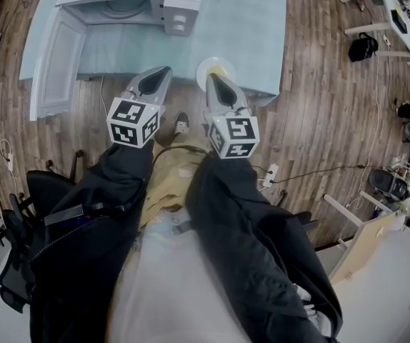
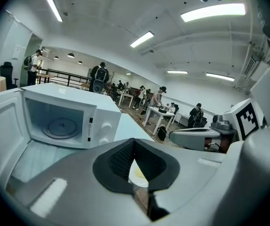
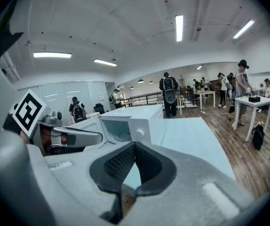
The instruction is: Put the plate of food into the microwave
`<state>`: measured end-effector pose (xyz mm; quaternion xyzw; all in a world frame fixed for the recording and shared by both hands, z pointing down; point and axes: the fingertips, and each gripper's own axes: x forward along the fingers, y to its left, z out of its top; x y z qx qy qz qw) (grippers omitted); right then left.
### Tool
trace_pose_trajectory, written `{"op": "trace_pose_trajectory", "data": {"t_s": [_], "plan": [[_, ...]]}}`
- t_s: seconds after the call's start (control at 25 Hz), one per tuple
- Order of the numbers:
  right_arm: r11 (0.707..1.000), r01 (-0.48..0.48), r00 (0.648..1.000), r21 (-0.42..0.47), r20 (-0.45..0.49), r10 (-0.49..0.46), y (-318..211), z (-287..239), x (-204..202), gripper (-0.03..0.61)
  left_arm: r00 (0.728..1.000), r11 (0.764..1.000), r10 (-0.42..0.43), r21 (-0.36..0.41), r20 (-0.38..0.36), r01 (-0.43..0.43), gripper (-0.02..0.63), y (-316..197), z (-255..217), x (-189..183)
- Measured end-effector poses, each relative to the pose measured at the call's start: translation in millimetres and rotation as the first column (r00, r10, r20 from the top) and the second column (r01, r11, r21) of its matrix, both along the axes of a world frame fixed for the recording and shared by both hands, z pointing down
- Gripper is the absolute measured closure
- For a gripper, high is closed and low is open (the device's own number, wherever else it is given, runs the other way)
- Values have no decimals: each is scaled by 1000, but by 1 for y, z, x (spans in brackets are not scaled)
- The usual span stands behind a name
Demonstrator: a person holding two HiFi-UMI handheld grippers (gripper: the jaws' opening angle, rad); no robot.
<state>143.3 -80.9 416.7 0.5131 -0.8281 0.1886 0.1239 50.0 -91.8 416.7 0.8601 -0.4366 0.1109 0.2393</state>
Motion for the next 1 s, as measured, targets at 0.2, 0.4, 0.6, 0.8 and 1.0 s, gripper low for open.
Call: {"op": "trace_pose_trajectory", "data": {"t_s": [0.2, 0.4, 0.6, 0.8, 1.0], "plan": [[995, -34, 999, -97, -19, 32, 8, 37, 5, 577, 1000, 999, 19, -37, 14, -18, 618, -1, 25, -1], [979, -57, 998, -195, -26, 53, 19, 75, 14, 577, 998, 991, 59, -119, 29, -55, 618, 9, 58, 8], [965, -57, 998, -254, -31, 50, 25, 101, 20, 577, 996, 979, 76, -192, 46, -66, 618, 20, 89, 12], [945, -52, 999, -322, -21, 48, 36, 125, 17, 577, 995, 970, 71, -239, 69, -53, 618, 30, 111, 6], [923, -60, 998, -380, -14, 59, 46, 150, 25, 577, 994, 962, 70, -271, 82, -46, 618, 34, 128, 8]]}}
